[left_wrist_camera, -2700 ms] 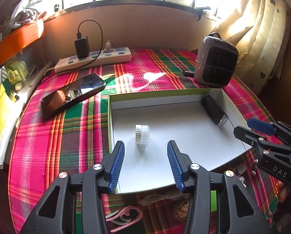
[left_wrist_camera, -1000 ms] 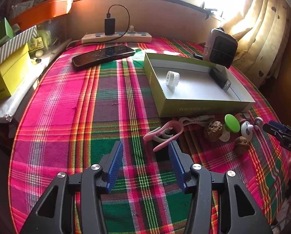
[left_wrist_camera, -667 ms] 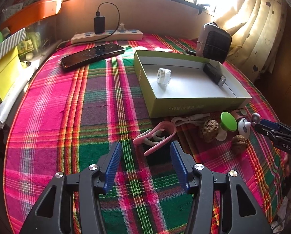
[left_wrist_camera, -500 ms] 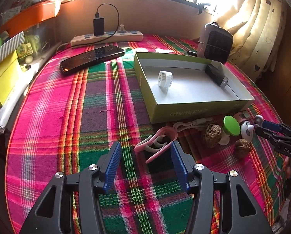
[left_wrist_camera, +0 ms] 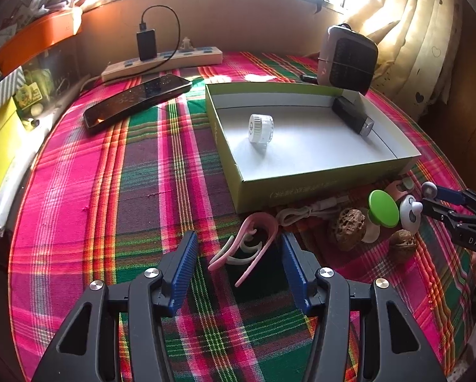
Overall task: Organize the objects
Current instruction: 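Close the left tool on the pink clip while the right tool grasps the white mushroom figure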
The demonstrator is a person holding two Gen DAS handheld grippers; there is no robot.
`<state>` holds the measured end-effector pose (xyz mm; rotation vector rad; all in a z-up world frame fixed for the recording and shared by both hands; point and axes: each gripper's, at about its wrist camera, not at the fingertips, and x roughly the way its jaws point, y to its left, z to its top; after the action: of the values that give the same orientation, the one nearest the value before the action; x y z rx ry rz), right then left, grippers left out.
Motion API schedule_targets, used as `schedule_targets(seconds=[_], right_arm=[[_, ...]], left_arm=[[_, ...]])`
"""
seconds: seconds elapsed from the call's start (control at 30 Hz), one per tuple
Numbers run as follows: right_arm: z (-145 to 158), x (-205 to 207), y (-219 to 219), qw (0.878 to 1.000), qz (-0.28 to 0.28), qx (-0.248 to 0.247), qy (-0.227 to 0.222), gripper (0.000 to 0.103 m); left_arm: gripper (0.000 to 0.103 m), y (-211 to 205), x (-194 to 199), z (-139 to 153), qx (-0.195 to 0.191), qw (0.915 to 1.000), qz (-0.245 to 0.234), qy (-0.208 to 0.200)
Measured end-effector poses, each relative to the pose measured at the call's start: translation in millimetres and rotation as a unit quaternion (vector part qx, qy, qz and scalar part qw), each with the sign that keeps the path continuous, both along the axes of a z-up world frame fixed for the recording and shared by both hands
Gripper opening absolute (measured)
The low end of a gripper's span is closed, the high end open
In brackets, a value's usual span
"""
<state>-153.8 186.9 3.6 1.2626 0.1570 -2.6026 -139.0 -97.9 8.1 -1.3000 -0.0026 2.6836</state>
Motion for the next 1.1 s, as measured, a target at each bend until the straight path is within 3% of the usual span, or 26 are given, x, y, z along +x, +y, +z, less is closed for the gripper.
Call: schedule_targets(seconds=[0.43, 0.6, 0.9, 1.1], right_arm=[[0.2, -4.1, 5.3, 1.000, -0.016, 0.005, 0.000, 0.061], [0.5, -3.8, 7.2, 1.000, -0.018, 0.000, 0.000, 0.061], [1.9, -3.4, 7.8, 1.000, -0.017, -0.002, 0.004, 0.045], [2.7, -3.1, 8.6, 1.000, -0.017, -0.007, 0.005, 0.033]], left_arm=[[0.049, 1.6, -5.3, -0.4, -0.006, 0.9997, 0.026, -0.001], [0.036, -2.9, -5.8, 0.4, -0.006, 0.9991, 0.042, -0.003], [0.023, -5.9, -5.1, 0.0, -0.011, 0.9983, 0.057, -0.002], [0.021, -6.5, -4.7, 0.0, -0.012, 0.9981, 0.060, -0.001]])
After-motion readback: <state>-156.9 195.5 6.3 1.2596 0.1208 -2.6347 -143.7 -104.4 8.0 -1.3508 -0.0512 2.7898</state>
